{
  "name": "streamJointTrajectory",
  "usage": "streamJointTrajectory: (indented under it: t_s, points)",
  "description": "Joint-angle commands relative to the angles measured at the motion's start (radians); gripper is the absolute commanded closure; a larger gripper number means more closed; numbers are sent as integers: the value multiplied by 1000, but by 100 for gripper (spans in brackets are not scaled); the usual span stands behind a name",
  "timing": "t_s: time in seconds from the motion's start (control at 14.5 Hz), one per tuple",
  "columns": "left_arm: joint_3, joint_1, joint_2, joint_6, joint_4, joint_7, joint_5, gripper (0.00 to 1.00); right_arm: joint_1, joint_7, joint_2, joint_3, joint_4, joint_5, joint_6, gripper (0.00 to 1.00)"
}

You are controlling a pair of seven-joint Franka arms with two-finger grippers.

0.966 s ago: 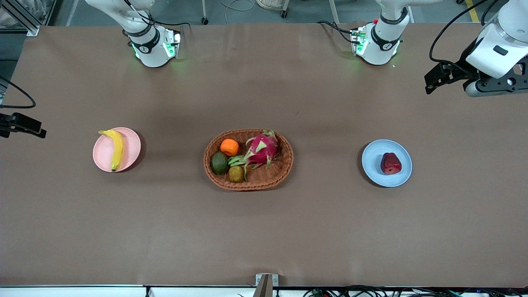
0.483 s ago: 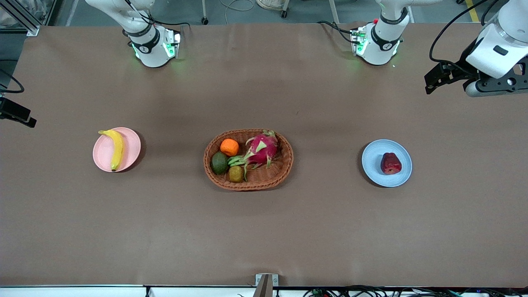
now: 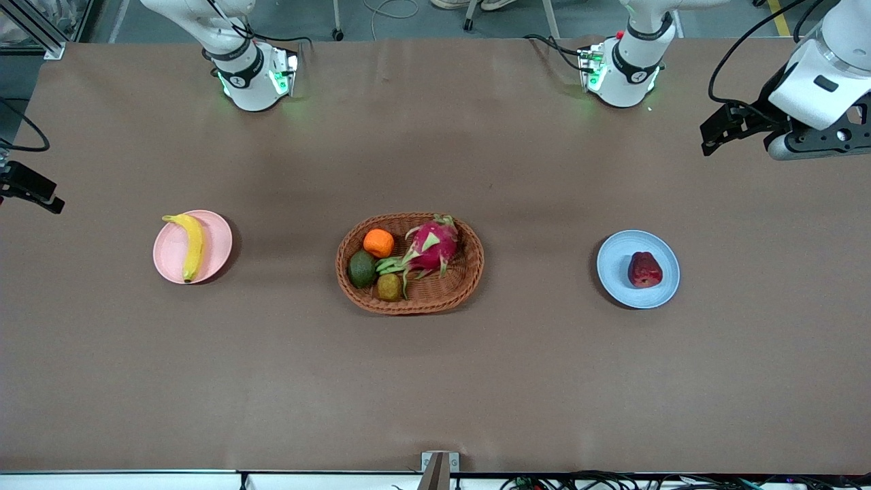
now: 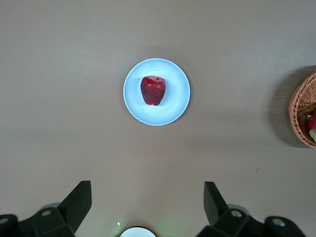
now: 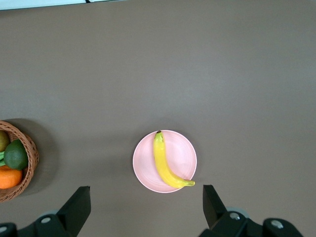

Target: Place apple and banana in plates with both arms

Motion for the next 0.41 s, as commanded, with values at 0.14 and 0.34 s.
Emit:
streamJointTrajectory:
  t_s: [0.14, 0.34]
  points:
    - [-4, -6, 28, -29, 54, 7, 2, 0, 4, 21, -32, 8, -43, -8, 24, 0]
    - [-4, -4, 29, -29, 54, 7, 2, 0, 2, 17, -32, 7, -43, -7, 20, 0]
